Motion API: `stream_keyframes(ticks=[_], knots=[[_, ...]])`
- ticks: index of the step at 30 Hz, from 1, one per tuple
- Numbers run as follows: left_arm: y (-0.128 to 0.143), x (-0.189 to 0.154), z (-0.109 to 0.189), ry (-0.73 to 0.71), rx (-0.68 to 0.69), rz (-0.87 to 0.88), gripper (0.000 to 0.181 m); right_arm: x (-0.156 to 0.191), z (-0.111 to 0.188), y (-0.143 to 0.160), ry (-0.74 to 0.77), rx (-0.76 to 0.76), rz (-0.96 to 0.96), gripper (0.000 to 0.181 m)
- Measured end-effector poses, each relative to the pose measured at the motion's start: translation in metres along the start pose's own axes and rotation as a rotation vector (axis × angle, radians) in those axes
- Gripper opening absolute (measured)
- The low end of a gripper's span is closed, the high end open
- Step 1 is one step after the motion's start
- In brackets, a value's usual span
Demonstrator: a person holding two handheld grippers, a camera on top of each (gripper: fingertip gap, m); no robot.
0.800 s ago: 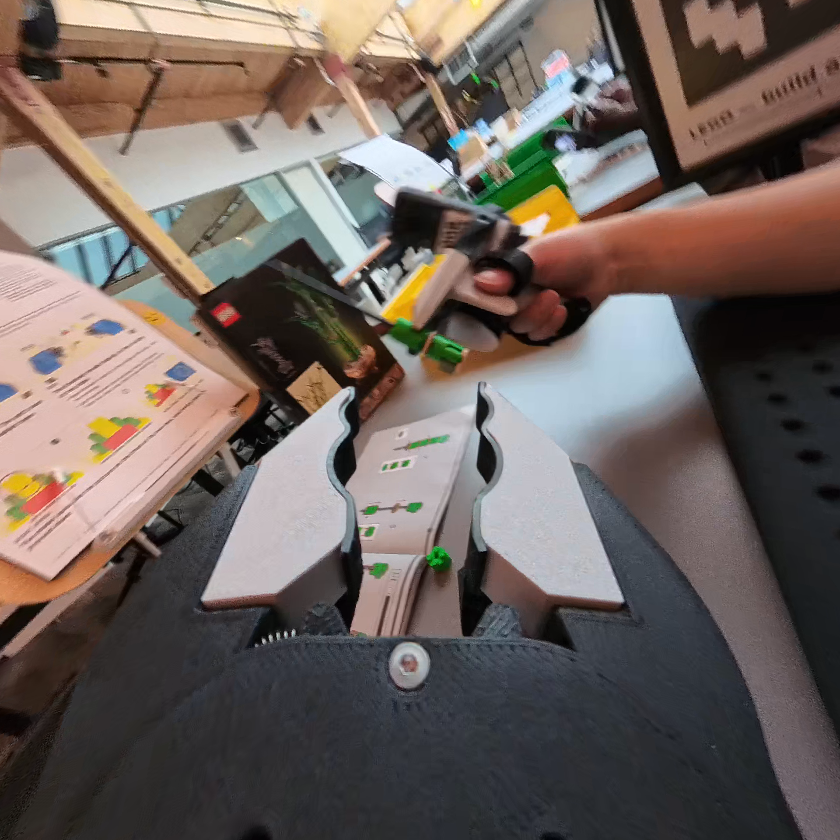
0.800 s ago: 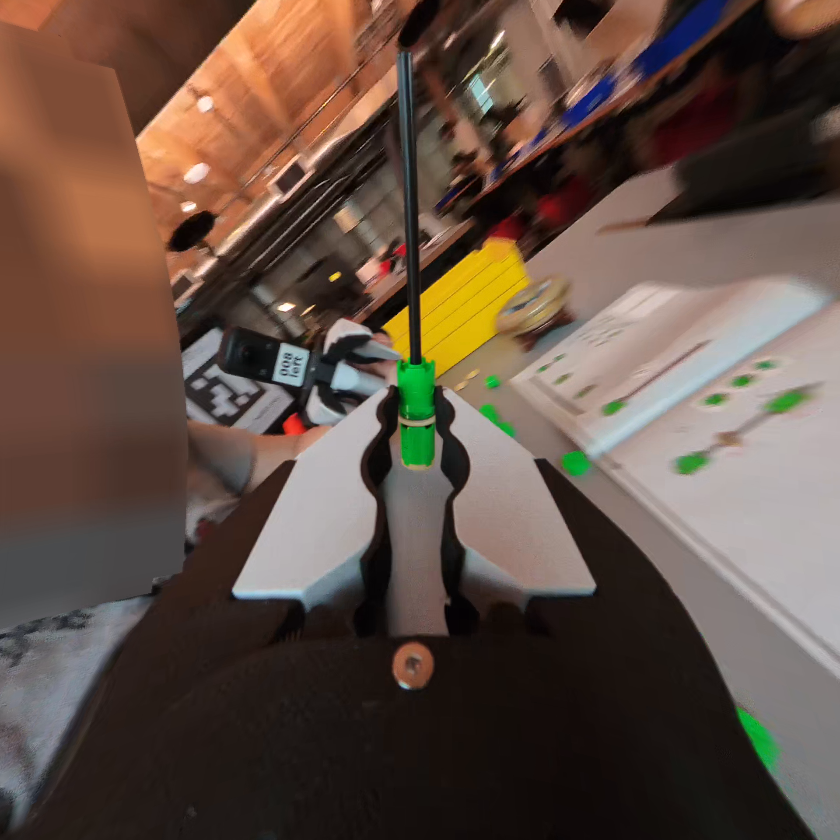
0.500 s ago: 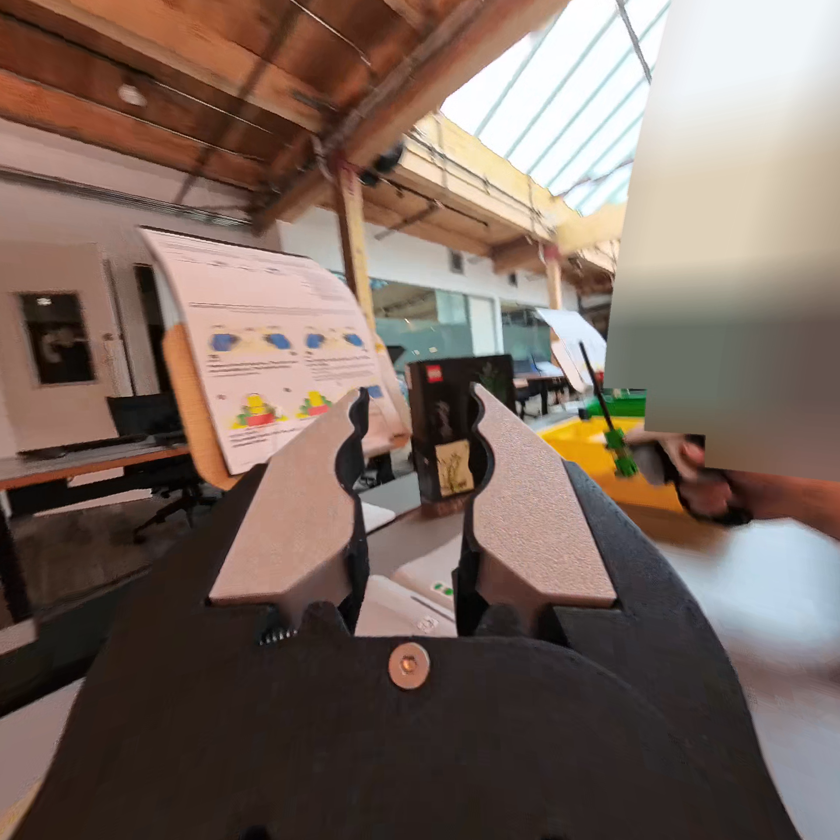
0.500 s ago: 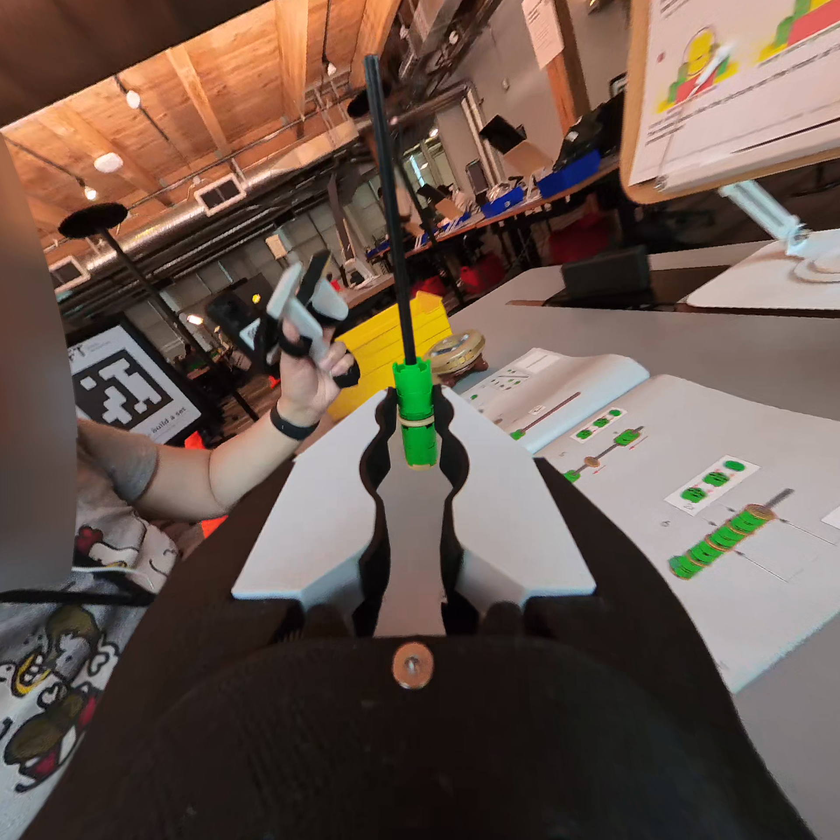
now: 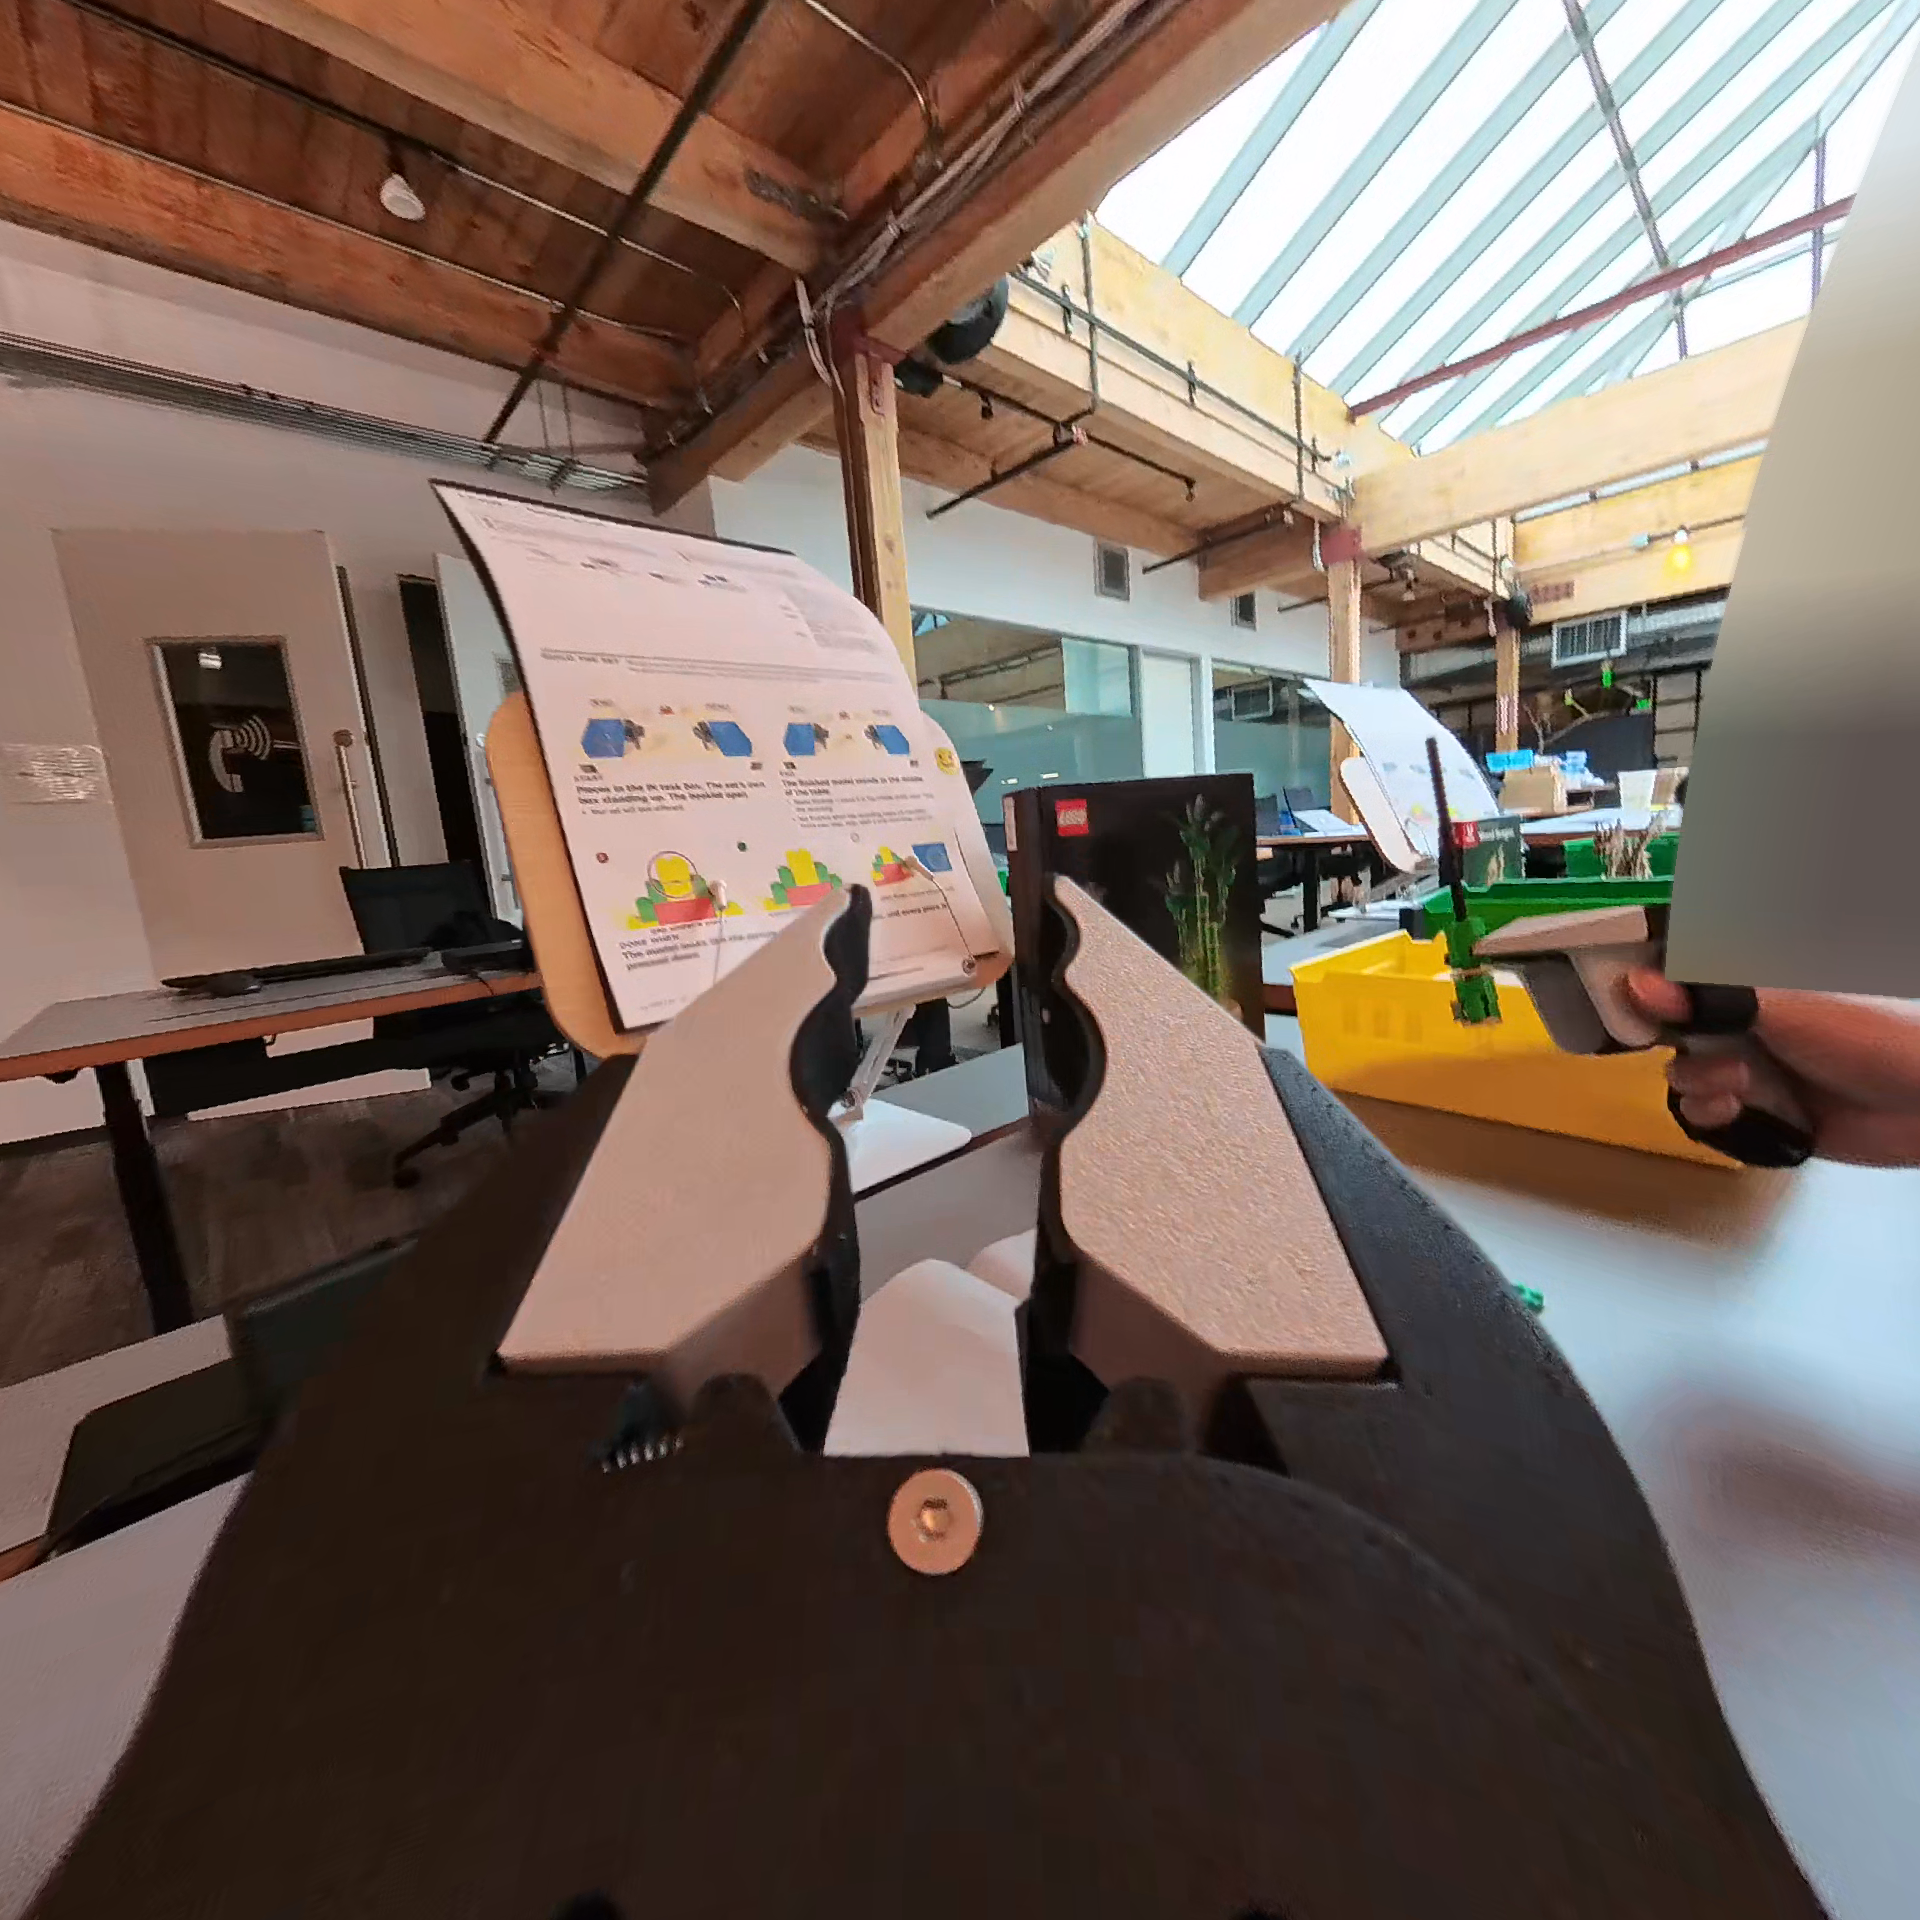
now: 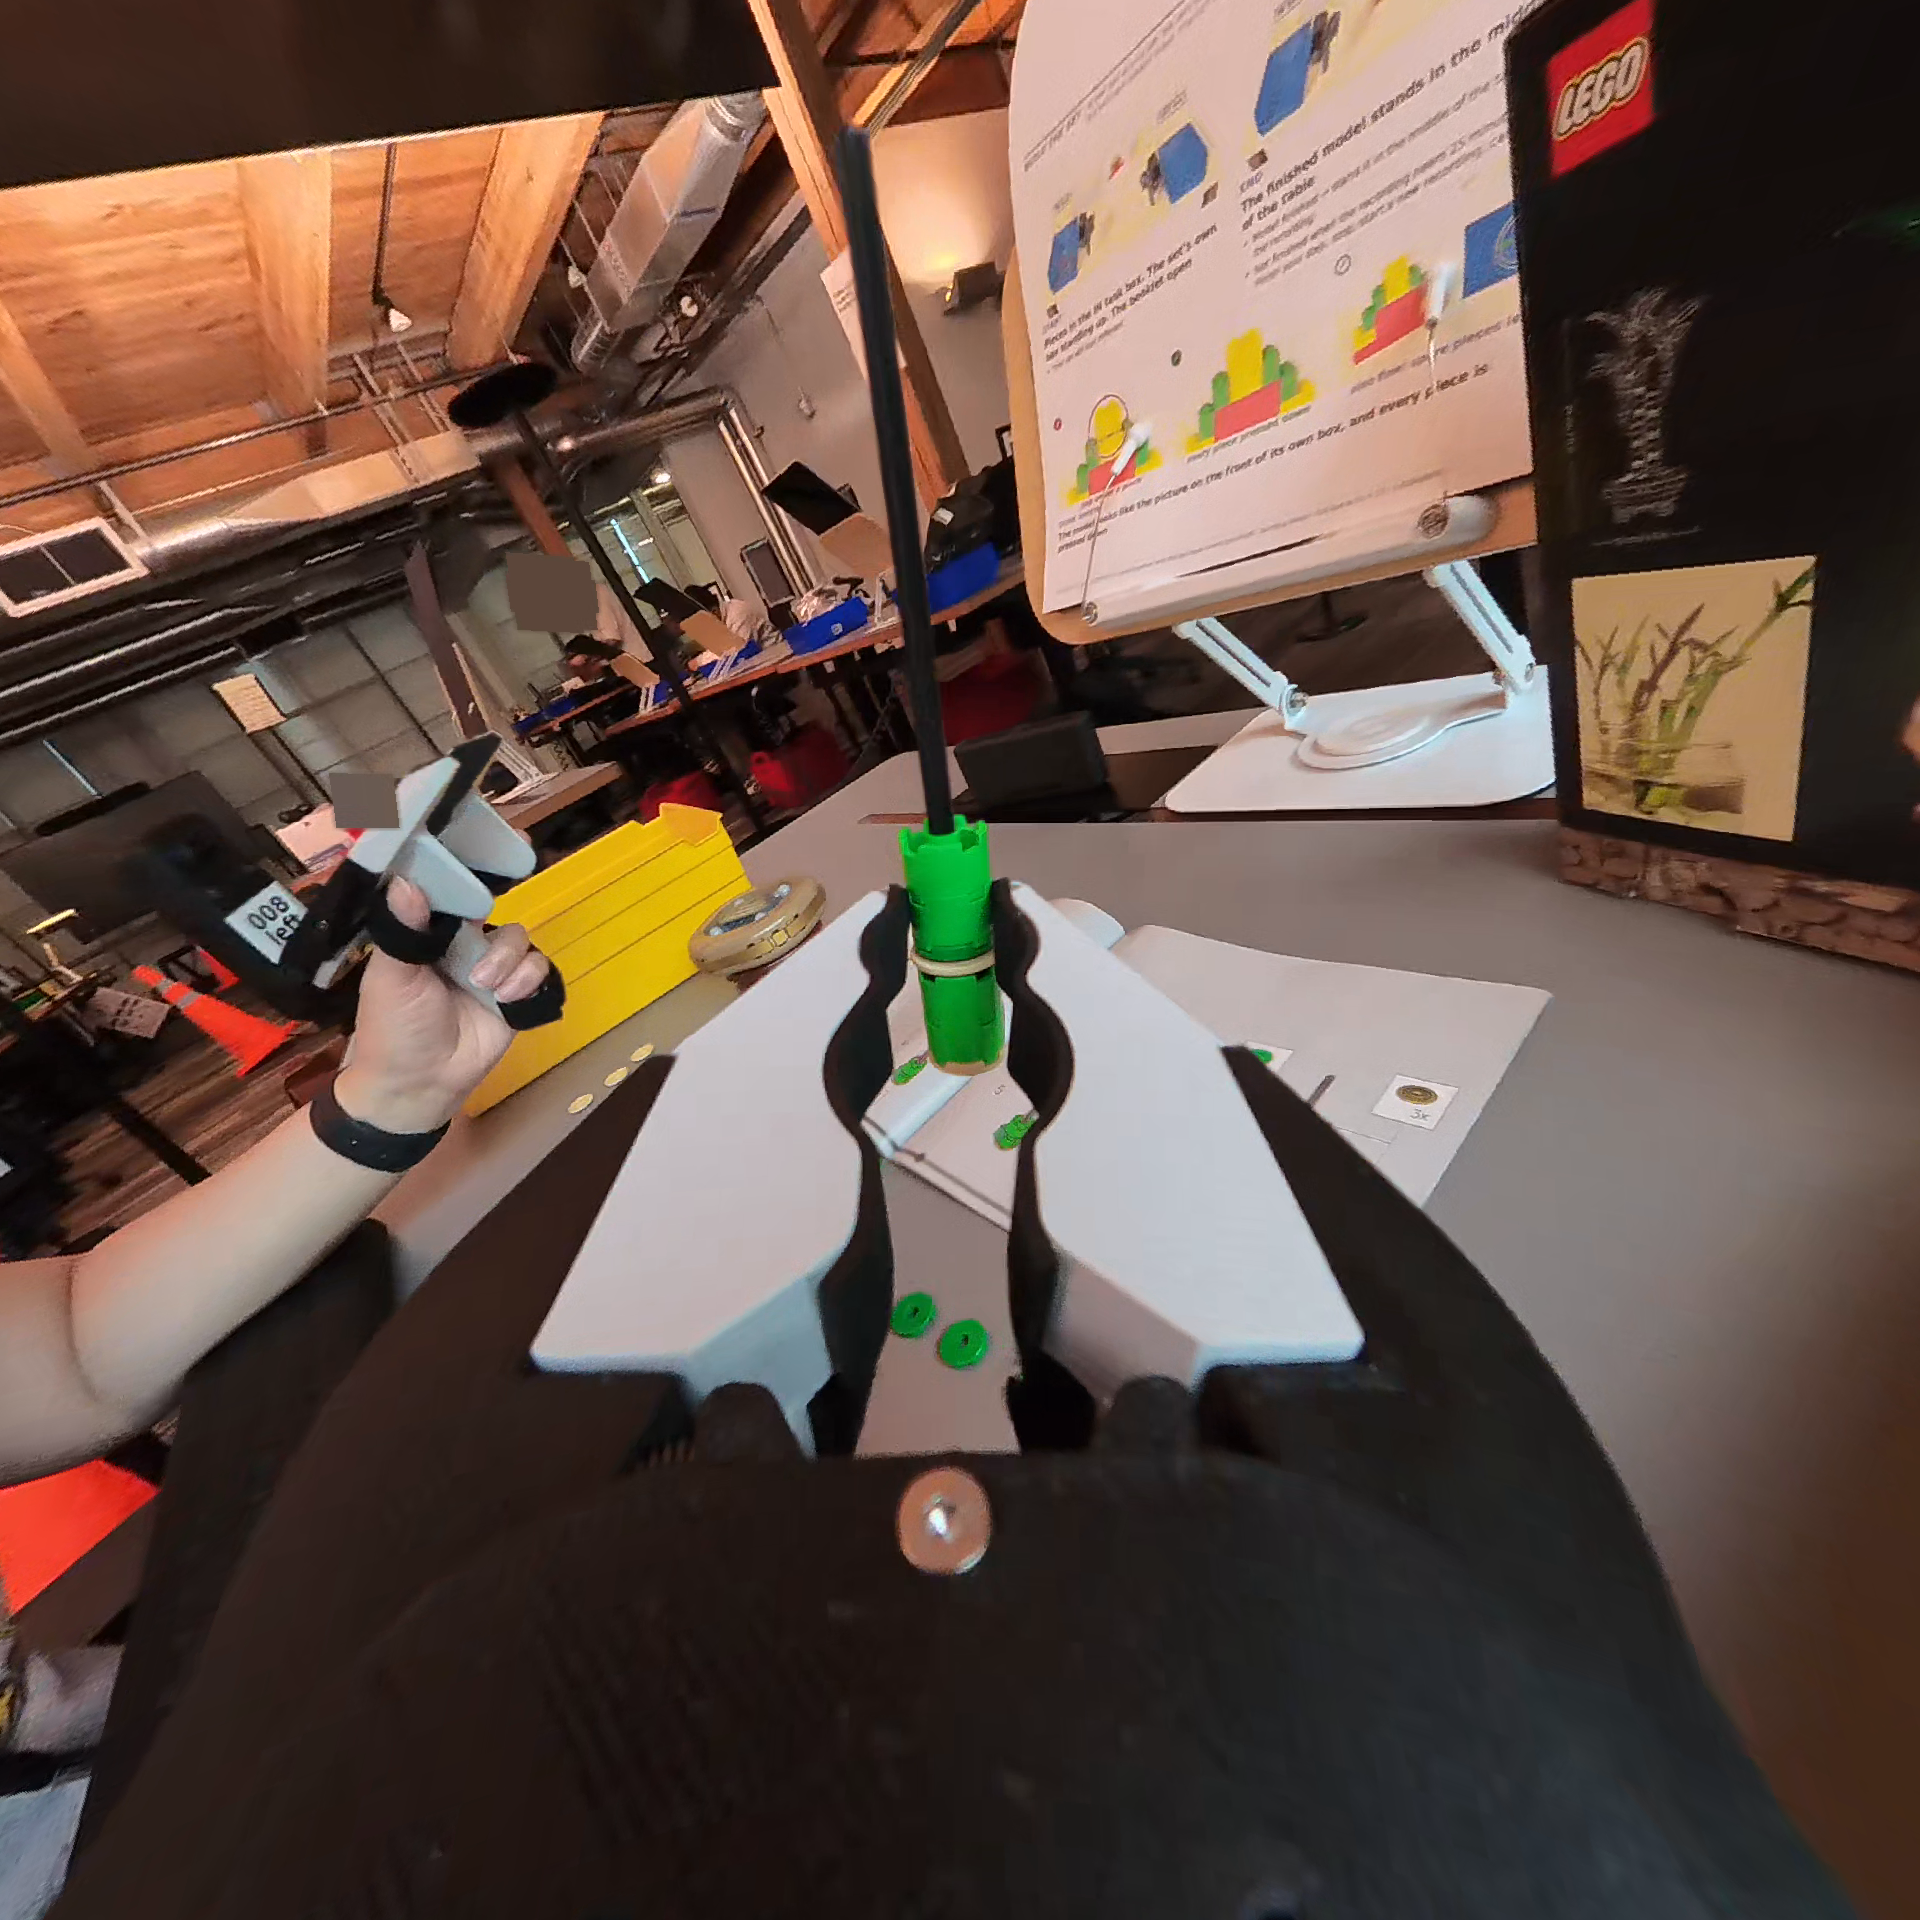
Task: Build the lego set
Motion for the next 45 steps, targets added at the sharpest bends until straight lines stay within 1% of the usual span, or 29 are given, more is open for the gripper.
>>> stream_keyframes(ticks=[3,7,12,14,16,17,19,21,23,25,29,36,38,40,43,45], knots=[[0.009,-0.007,-0.003,0.023,0.043,-0.031,0.03,-0.001,-0.002,0.004,0.02,0.022,0.018,0.015],[0.015,-0.012,-0.004,0.039,0.073,-0.087,0.028,0.007,-0.006,0.007,-0.015,0.04,0.034,0.015],[0.024,-0.016,-0.005,0.068,0.106,-0.075,0.026,0.015,-0.008,0.006,-0.039,0.036,0.041,0.015],[0.03,-0.022,-0.006,0.116,0.134,-0.051,0.02,0.019,-0.011,0.01,-0.074,0.046,0.009,0.015],[0.038,-0.031,-0.008,0.182,0.181,-0.013,0.015,0.034,-0.018,0.026,-0.183,0.13,-0.055,0.015],[0.044,-0.038,-0.008,0.228,0.211,0.015,0.012,0.044,-0.023,0.038,-0.252,0.196,-0.091,0.015],[0.054,-0.054,-0.008,0.329,0.272,0.095,0.012,0.067,-0.034,0.068,-0.371,0.333,-0.142,0.015],[0.06,-0.071,-0.007,0.419,0.305,0.191,0.017,0.089,-0.045,0.1,-0.448,0.448,-0.13,0.015],[0.063,-0.085,-0.007,0.479,0.32,0.268,0.019,0.108,-0.052,0.126,-0.51,0.53,-0.091,0.016],[0.064,-0.097,-0.006,0.535,0.34,0.328,0.024,0.119,-0.056,0.14,-0.536,0.563,-0.065,0.016],[0.071,-0.112,-0.002,0.611,0.408,0.376,0.031,0.124,-0.062,0.136,-0.543,0.515,-0.084,0.015],[0.082,-0.134,0.001,0.682,0.472,0.442,0.025,0.123,-0.06,0.147,-0.526,0.572,-0.014,0.016],[0.085,-0.138,0.002,0.696,0.486,0.42,0.019,0.125,-0.06,0.154,-0.529,0.6,0.017,0.016],[0.088,-0.139,0.004,0.705,0.502,0.388,0.002,0.127,-0.059,0.159,-0.538,0.621,0.043,0.017],[0.091,-0.136,0.006,0.709,0.522,0.352,0.0,0.127,-0.059,0.162,-0.533,0.637,0.057,0.016],[0.092,-0.132,0.005,0.685,0.516,0.338,0.002,0.125,-0.059,0.161,-0.53,0.631,0.051,0.016]])
Point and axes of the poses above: each gripper's, where its closed fingertips meet, z back along the fingers, y out of its underside, x = y × z across the jaws, the point moved 3 cm from there along z, back along the fingers, and after that the axes turned 5 degrees about -x, right-handed, at the moved point
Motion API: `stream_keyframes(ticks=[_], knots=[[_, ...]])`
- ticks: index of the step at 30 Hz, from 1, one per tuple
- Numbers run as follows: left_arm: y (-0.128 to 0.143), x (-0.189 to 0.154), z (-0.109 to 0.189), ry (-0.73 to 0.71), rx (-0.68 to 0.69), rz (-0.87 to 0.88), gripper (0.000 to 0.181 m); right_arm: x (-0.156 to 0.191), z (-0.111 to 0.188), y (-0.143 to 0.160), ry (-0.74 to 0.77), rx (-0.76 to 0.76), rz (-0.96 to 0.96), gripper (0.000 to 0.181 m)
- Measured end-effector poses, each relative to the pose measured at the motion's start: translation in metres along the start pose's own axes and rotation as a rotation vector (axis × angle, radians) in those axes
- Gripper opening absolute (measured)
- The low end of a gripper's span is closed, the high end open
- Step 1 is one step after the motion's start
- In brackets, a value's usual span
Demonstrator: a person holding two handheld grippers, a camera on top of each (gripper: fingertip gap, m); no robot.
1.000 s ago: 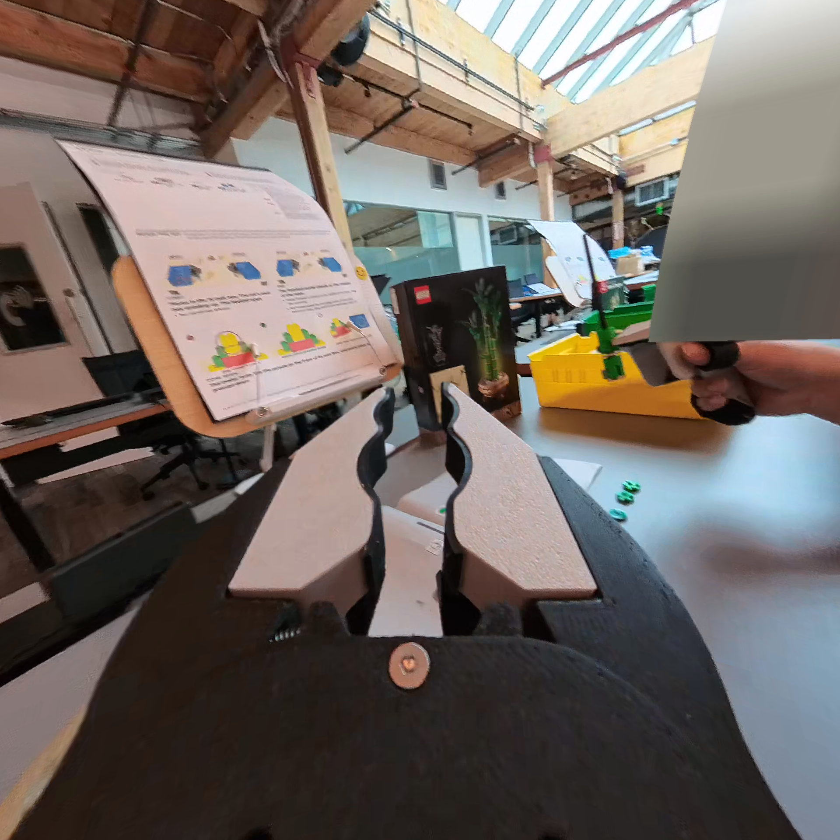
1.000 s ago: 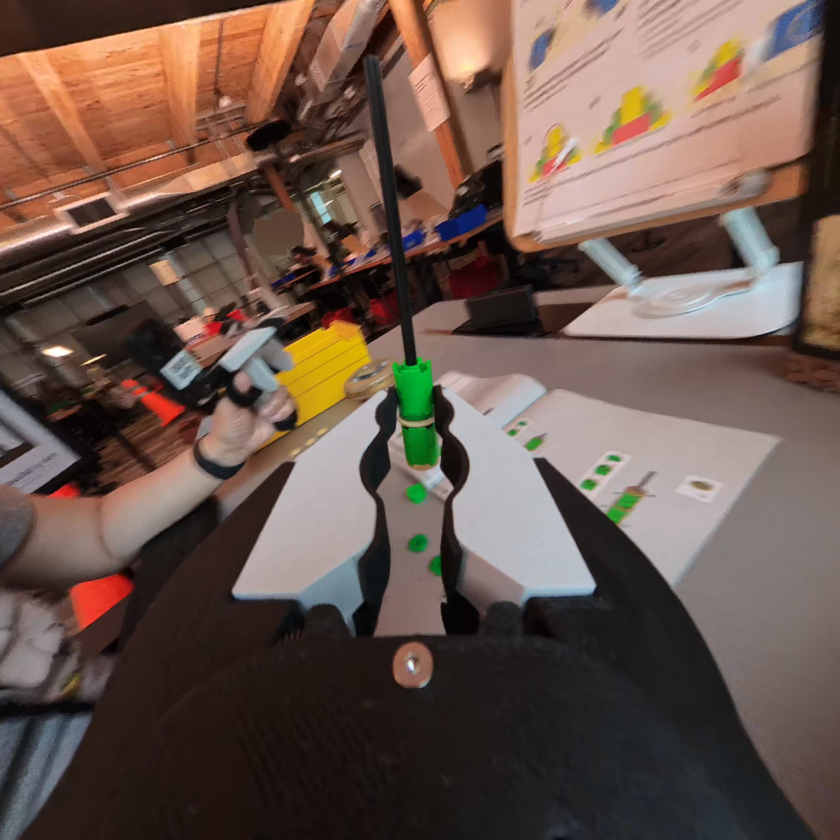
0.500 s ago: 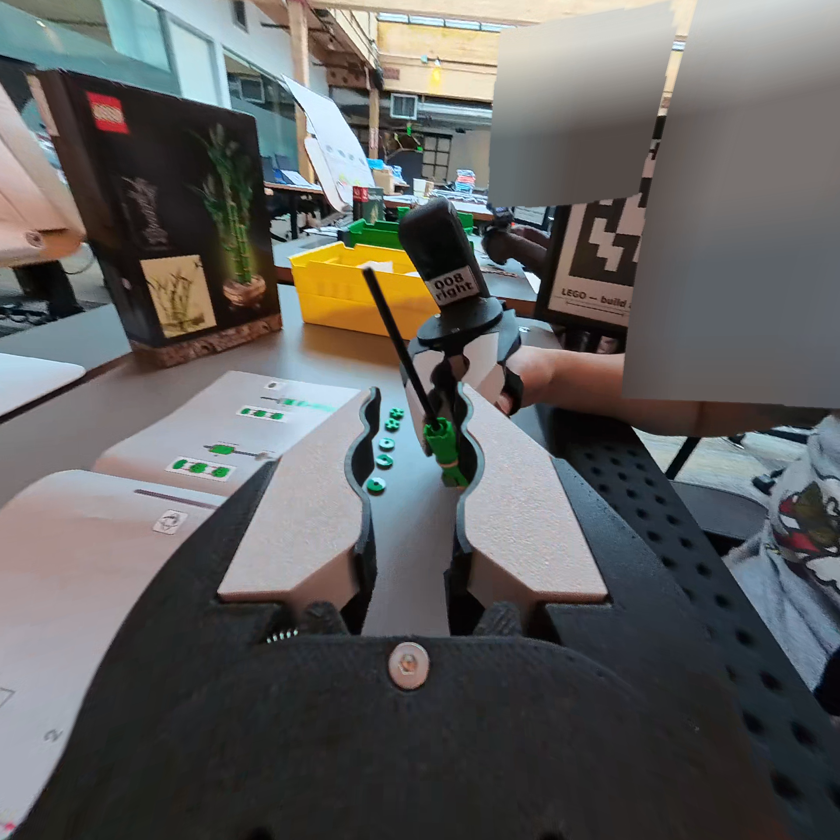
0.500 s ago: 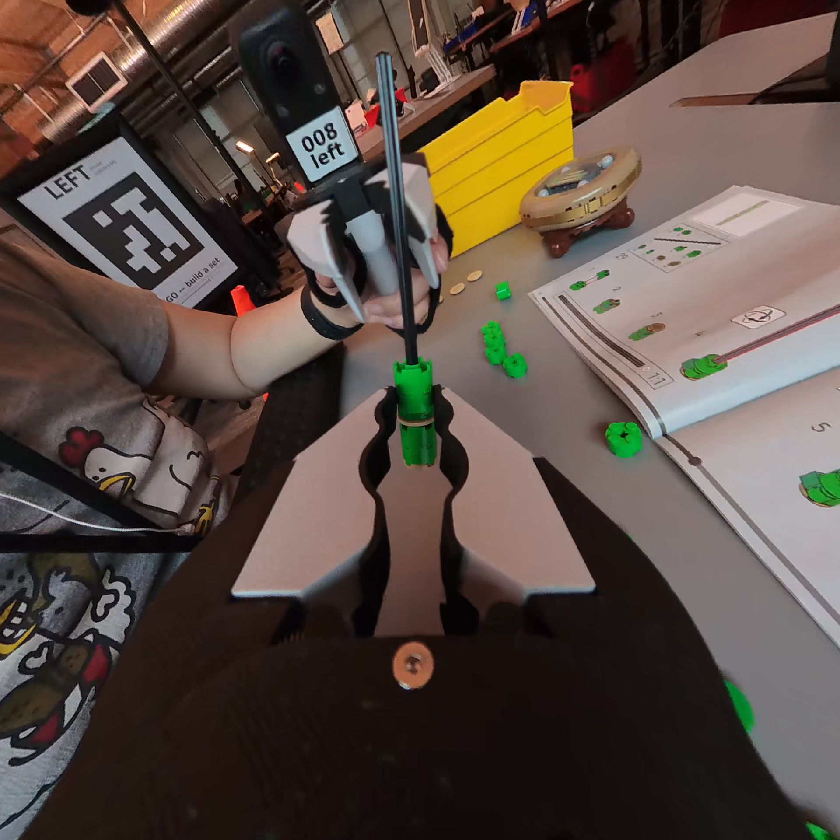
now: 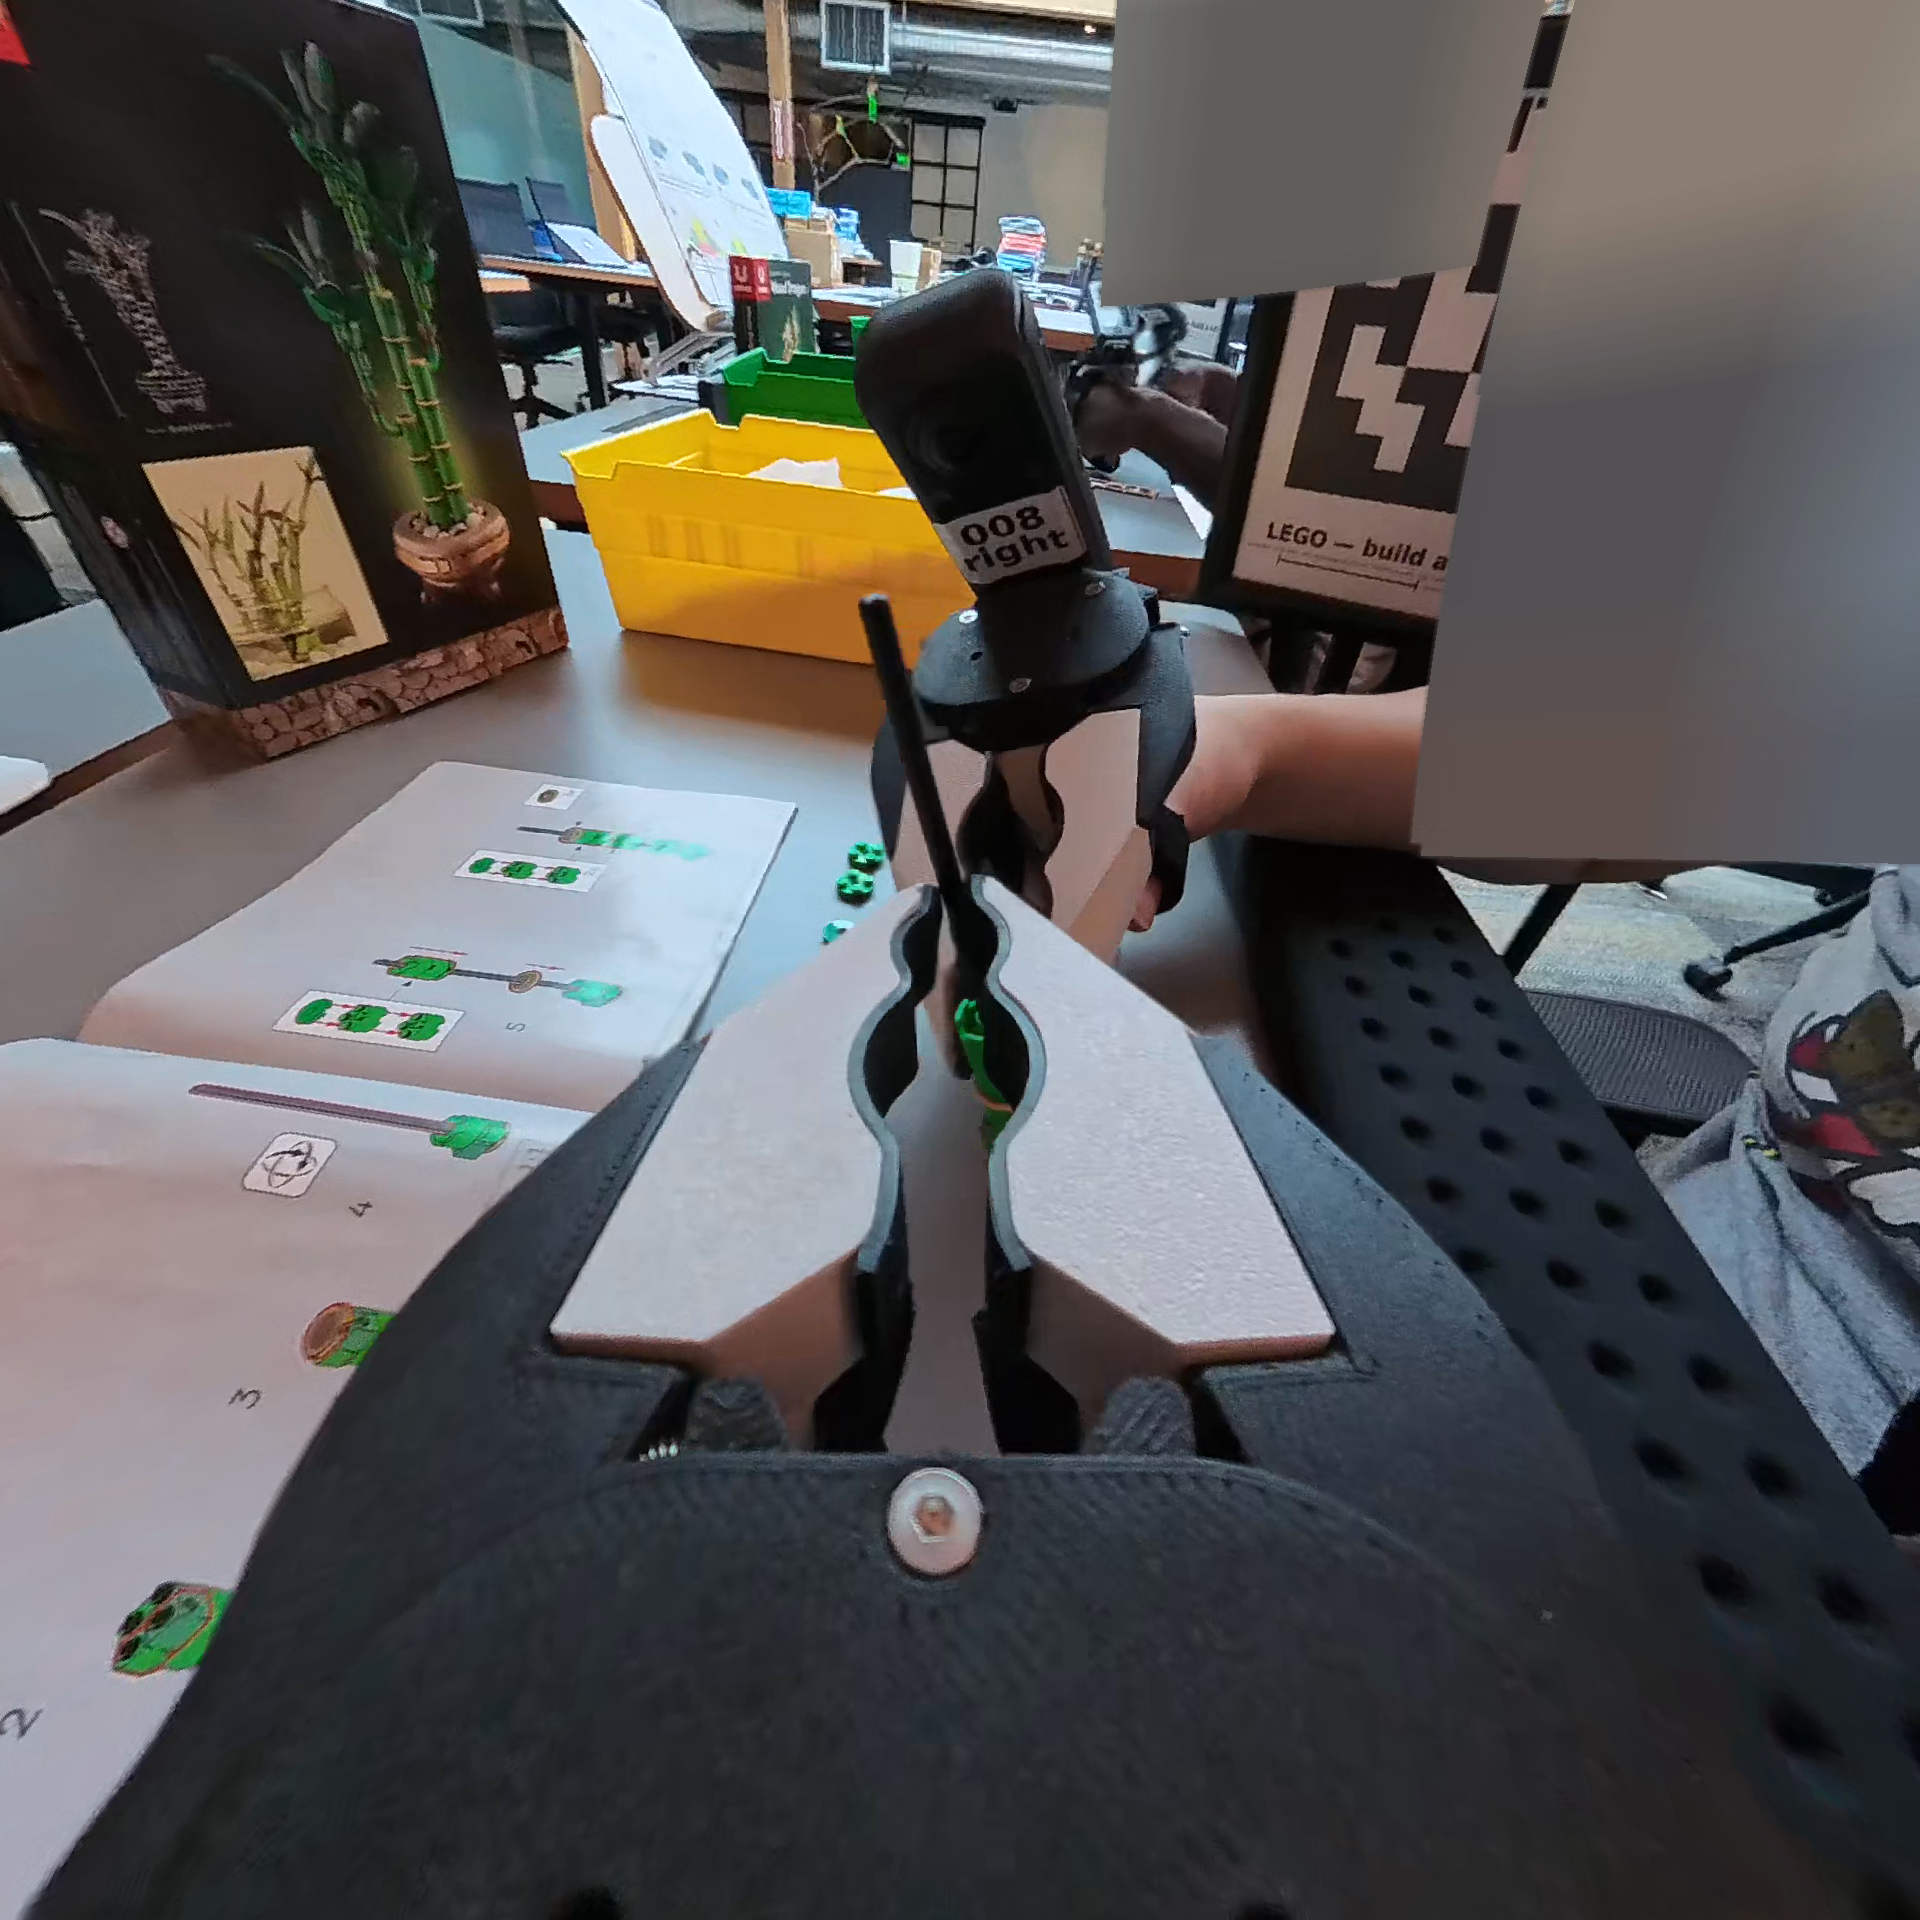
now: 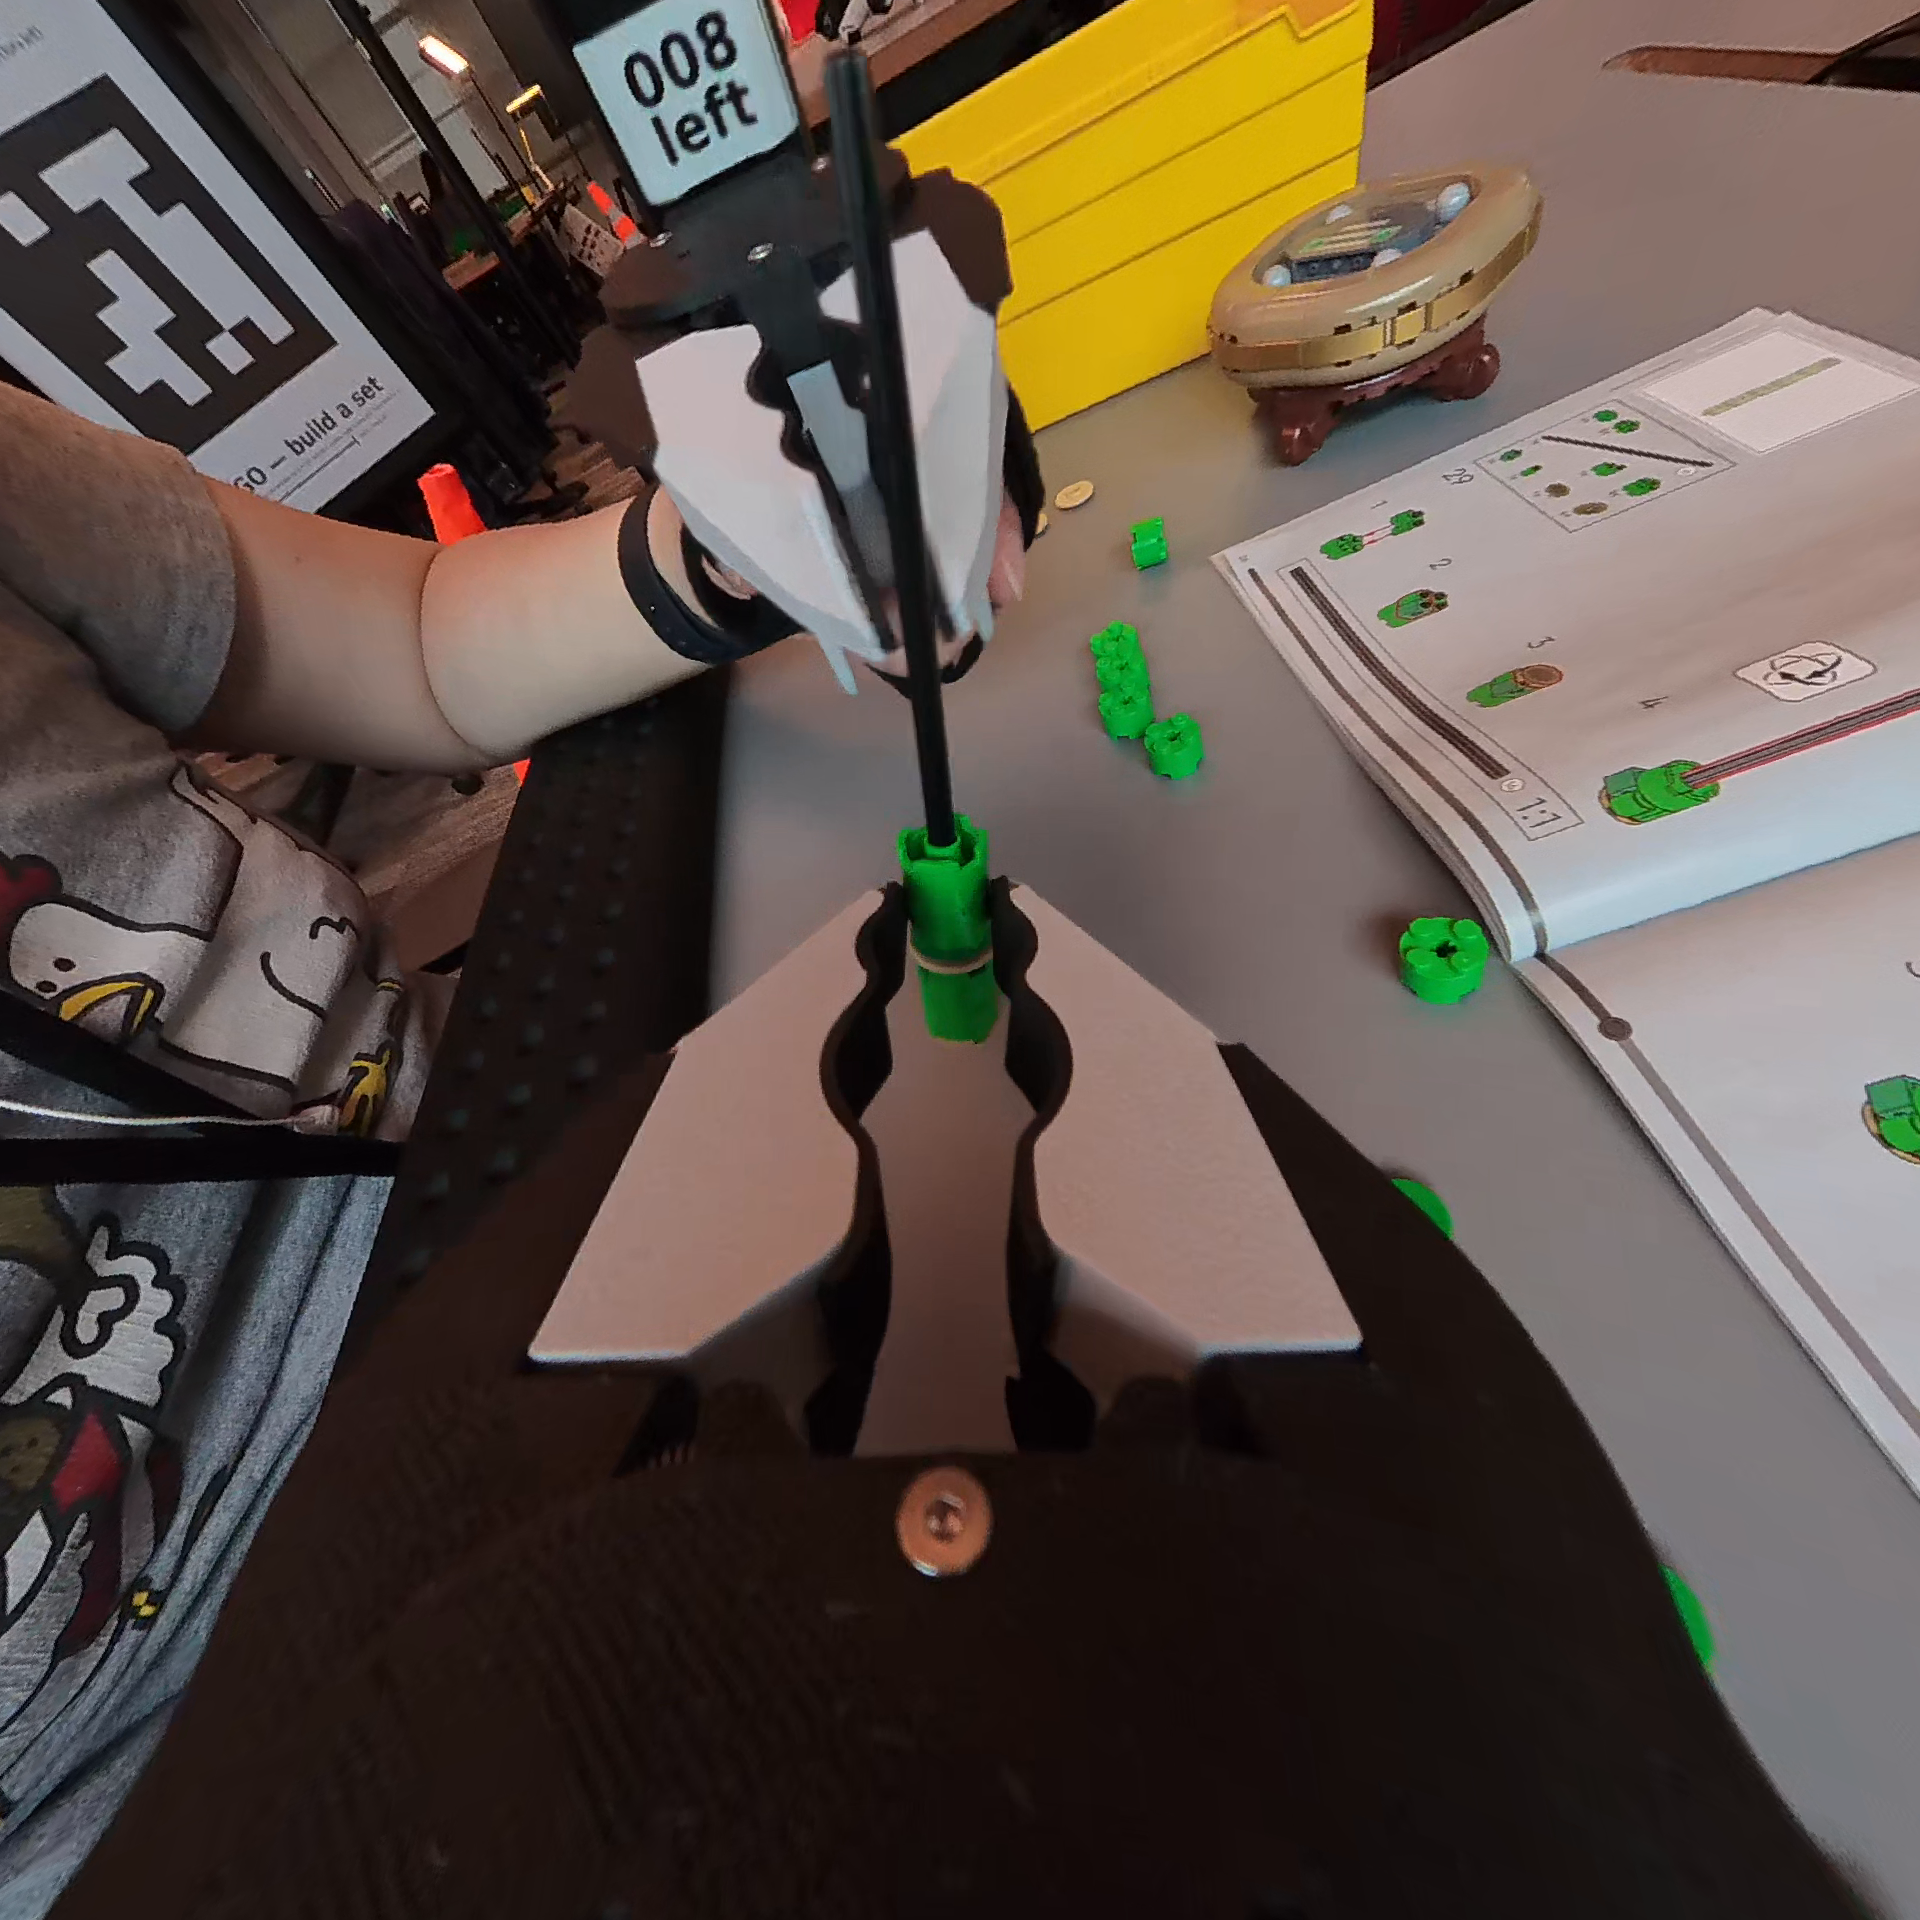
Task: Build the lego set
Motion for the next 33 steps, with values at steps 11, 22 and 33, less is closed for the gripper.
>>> stream_keyframes(ticks=[11,22,33], knots=[[0.005,-0.003,-0.005,0.002,0.026,-0.046,0.002,-0.002,-0.005,0.008,0.058,0.071,0.145,0.016],[0.018,-0.006,-0.007,-0.002,0.147,-0.147,0.001,-0.001,-0.004,-0.002,0.081,0.012,0.211,0.018],[0.024,-0.013,-0.01,0.054,0.17,-0.124,0.002,0.0,-0.011,0.009,0.06,0.08,0.2,0.004]])
Point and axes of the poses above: each gripper's, where its closed fingertips meet, z back along the fingers, y out of its underside, x = y × z across the jaws, the point moved 3 cm from there along z, back along the fingers, and after that the axes turned 5 degrees about -x, right-handed, at the moved point
